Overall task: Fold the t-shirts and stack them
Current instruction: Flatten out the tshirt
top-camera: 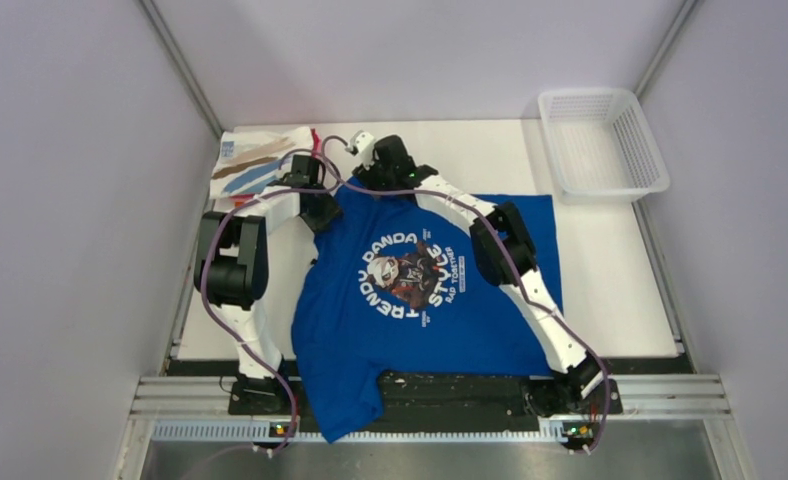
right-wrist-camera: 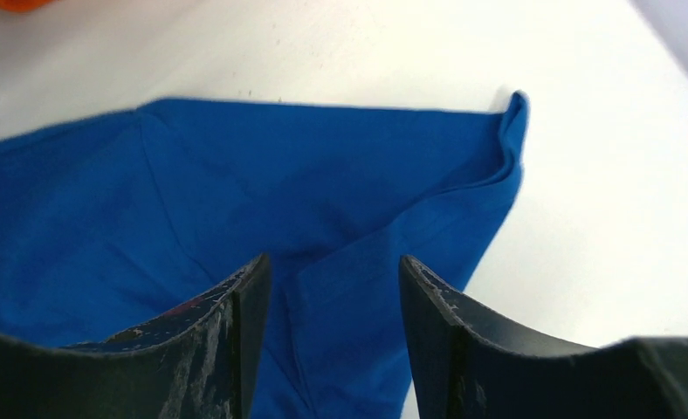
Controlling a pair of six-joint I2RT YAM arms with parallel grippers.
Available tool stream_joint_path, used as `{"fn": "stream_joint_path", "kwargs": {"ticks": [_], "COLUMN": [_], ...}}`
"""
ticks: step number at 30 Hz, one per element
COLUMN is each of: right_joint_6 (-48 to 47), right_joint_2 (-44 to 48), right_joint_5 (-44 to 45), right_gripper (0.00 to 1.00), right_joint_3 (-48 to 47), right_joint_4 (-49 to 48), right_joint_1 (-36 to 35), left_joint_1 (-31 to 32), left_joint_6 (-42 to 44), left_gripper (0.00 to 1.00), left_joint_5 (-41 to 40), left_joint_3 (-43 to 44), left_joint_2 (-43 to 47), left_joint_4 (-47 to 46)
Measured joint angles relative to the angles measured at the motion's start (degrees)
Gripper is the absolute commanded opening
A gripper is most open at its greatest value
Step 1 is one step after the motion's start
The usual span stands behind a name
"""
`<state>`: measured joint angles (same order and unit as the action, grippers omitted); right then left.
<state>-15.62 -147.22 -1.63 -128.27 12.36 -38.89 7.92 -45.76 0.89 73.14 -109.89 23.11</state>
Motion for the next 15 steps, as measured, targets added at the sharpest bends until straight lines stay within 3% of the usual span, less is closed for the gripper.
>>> {"fn": "stream_joint_path", "kwargs": {"ticks": [5,15], "right_joint_6": [-1.4,-2.5], "right_joint_2": [-3.1,-3.4], "right_joint_5": [0.0,4.0], "right_gripper": [0.56,0.46], "right_joint_3": [-1.9,-2.8], "right_joint_4": [1.7,2.4], "right_joint_1": [-0.3,-0.8], "left_joint_1": [0.0,0.0], "left_joint_6": [-0.1,-0.2], "left_gripper": [0.5,0.5], "left_joint_5": [-0.2,-1.1], "left_joint_3": [0.0,-0.5], "left_joint_2": [0.0,0.4], "left_joint_4": [0.0,-0.2]}}
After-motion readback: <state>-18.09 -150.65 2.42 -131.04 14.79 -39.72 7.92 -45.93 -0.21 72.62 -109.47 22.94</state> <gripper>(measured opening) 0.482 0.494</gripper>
